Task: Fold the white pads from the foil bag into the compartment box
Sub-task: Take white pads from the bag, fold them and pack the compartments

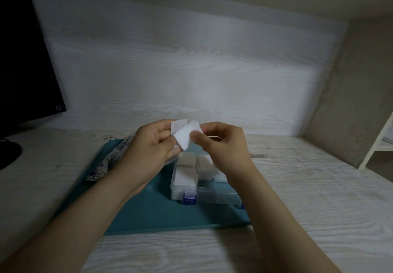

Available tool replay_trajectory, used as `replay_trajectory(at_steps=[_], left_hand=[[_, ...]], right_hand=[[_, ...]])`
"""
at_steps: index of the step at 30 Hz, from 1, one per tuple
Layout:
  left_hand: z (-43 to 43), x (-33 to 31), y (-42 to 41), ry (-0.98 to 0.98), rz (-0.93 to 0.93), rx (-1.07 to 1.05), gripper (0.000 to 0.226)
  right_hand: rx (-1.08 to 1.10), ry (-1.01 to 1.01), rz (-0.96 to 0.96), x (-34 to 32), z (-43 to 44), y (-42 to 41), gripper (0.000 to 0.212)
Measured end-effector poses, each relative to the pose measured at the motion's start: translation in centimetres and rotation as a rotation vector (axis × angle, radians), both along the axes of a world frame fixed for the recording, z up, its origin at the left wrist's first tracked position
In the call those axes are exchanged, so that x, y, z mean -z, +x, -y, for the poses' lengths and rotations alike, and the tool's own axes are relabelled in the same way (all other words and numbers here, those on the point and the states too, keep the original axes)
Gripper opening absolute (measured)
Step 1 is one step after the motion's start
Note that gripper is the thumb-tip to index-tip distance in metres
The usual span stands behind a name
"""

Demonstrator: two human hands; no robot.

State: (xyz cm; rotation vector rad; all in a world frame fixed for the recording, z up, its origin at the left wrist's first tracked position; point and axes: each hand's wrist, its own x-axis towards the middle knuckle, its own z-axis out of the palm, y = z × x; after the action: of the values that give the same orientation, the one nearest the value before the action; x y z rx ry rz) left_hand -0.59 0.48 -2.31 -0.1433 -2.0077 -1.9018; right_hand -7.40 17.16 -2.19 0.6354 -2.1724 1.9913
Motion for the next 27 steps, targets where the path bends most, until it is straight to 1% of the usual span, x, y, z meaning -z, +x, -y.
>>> replay_trajectory(at_steps=[3,5,7,9,12,17,21,23,25,27], left_hand=[[0.1,0.0,-0.1,-0.044,-0.022,-0.053,0.035],[0.1,0.2,-0.1,-0.048,-0.025,-0.067,0.033],[0.2,0.3,0.0,-0.075,-0.022,-0.057,0.03],[0.2,0.3,0.1,-0.097,-0.015,-0.027,0.032],[-0.1,0.2,0.2,-0.115,-0.004,0.023,0.036],[-0.1,0.3,0.1,-0.128,0.007,0.038,0.037],[-0.2,0.1,0.2,-0.078,0.024,0.078,0.034],[-0.2,0.2,0.4,-0.121,0.002,0.076,0.032],[0.0,0.5,0.3,-0.171,-0.032,0.046,0.037],[0.2,0.8,0.1,-0.244,-0.053,-0.012,0.041]], right_hand=[[-0.044,-0.044,-0.029,-0.1,-0.2,0.0,0.008],[-0.052,-0.058,-0.085,-0.2,-0.2,-0.1,0.01],[-0.068,-0.036,-0.146,-0.2,-0.2,-0.3,0.015],[-0.096,0.009,-0.199,-0.1,-0.1,-0.5,0.017],[-0.083,0.076,-0.264,0.5,0.2,-0.8,0.018],[-0.043,0.078,-0.288,0.8,0.3,-1.1,0.018],[-0.006,0.099,-0.296,0.9,0.2,-1.3,0.019],[0.008,0.116,-0.301,0.9,0.1,-1.3,0.021],[-0.007,0.154,-0.306,0.9,0.1,-1.1,0.025],[-0.004,0.26,-0.343,0.8,0.0,-1.1,0.023]])
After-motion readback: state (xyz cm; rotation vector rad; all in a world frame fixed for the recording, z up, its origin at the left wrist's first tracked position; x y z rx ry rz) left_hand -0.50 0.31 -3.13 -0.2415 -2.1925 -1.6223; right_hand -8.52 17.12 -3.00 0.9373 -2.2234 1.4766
